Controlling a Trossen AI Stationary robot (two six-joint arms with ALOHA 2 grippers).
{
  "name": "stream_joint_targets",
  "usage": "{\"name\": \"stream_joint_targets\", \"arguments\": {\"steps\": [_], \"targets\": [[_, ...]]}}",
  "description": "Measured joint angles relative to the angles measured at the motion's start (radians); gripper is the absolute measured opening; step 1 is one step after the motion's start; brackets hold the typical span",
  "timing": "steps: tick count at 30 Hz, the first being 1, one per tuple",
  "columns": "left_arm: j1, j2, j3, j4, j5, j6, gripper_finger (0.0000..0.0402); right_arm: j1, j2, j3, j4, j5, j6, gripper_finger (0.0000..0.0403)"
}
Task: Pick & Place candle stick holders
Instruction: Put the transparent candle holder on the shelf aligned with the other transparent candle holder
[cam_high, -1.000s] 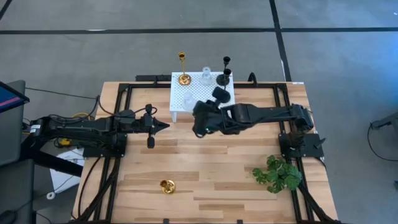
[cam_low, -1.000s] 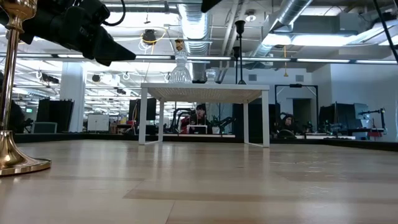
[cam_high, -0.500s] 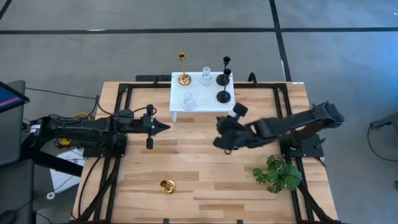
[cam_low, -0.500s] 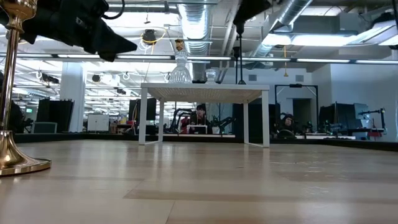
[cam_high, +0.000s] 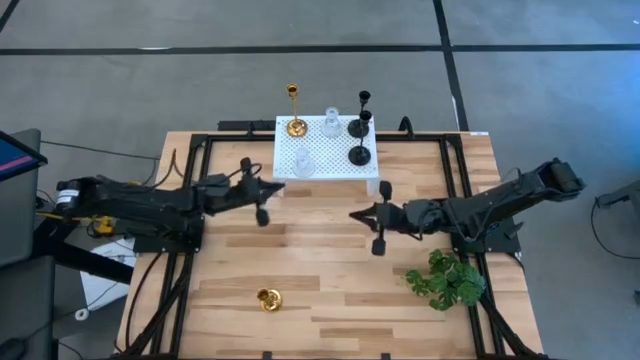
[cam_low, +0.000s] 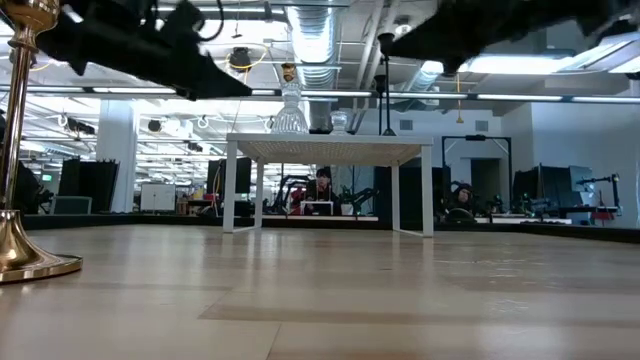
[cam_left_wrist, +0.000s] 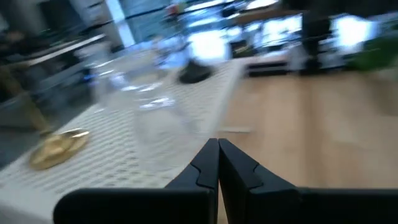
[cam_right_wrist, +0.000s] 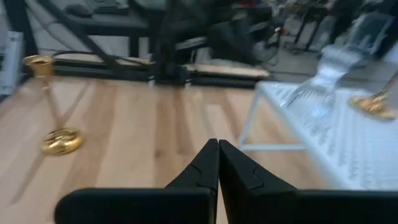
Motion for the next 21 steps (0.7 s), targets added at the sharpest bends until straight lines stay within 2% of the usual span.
{"name": "stream_joint_targets", "arguments": {"steps": [2, 11, 16, 21], "targets": [[0.018, 0.064, 0.042, 0.008, -0.030, 0.000, 0.0004, 0.002, -0.011, -0.025, -0.001, -0.023, 0.044, 0.0000], [0.099, 0.315, 0.228, 0.008, 0.002, 0.000, 0.0003, 0.071, -0.015, -0.068, -0.031, -0.024, 0.118, 0.0000], [0.103, 0.349, 0.251, 0.007, -0.006, -0.001, 0.0003, 0.113, -0.015, -0.068, -0.036, -0.019, 0.118, 0.0000], [0.103, 0.349, 0.251, 0.007, -0.076, -0.004, 0.0003, 0.118, -0.015, -0.068, -0.038, -0.018, 0.118, 0.0000]]}}
